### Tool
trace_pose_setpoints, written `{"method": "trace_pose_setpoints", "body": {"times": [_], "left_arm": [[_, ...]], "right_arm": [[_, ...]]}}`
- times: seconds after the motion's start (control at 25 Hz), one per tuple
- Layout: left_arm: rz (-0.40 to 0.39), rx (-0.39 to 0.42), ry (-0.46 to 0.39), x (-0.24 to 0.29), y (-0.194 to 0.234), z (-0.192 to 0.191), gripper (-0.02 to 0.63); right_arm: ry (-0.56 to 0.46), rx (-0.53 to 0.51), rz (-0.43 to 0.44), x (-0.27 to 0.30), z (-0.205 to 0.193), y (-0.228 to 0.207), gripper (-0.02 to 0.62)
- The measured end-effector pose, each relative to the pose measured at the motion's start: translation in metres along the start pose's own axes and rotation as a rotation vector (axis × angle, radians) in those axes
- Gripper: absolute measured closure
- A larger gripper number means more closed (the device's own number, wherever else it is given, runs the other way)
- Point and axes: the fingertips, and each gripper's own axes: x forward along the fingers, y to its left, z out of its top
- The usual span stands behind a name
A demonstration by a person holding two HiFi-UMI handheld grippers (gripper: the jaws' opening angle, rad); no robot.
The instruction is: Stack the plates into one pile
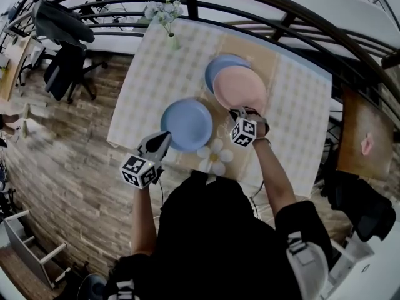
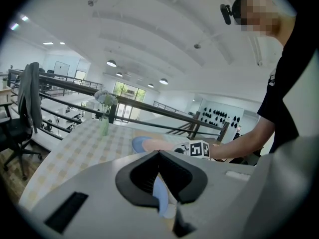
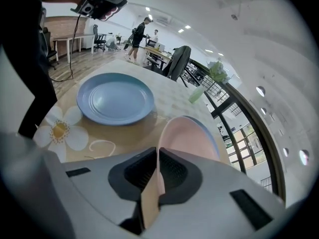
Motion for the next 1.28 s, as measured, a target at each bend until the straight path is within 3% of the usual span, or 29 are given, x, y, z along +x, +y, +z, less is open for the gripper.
{"method": "trace_pose_setpoints", "body": {"times": [0.16, 1.0, 1.28], "left_arm": [[-0.003, 0.003, 0.013, 0.002, 0.011, 0.0, 0.604], [-0.017, 0.006, 0.027, 0.0, 0.034, -0.005, 0.604], [-0.017, -0.002, 0.02, -0.004, 0.038, -0.007, 0.604]], "right_arm": [[0.023, -0.043, 0.008, 0.016, 0.001, 0.001, 0.576], [0.052, -0.036, 0.056, 0.055, 0.014, -0.013, 0.577], [0.082, -0.045, 0.03, 0.067, 0.014, -0.023, 0.575]]}}
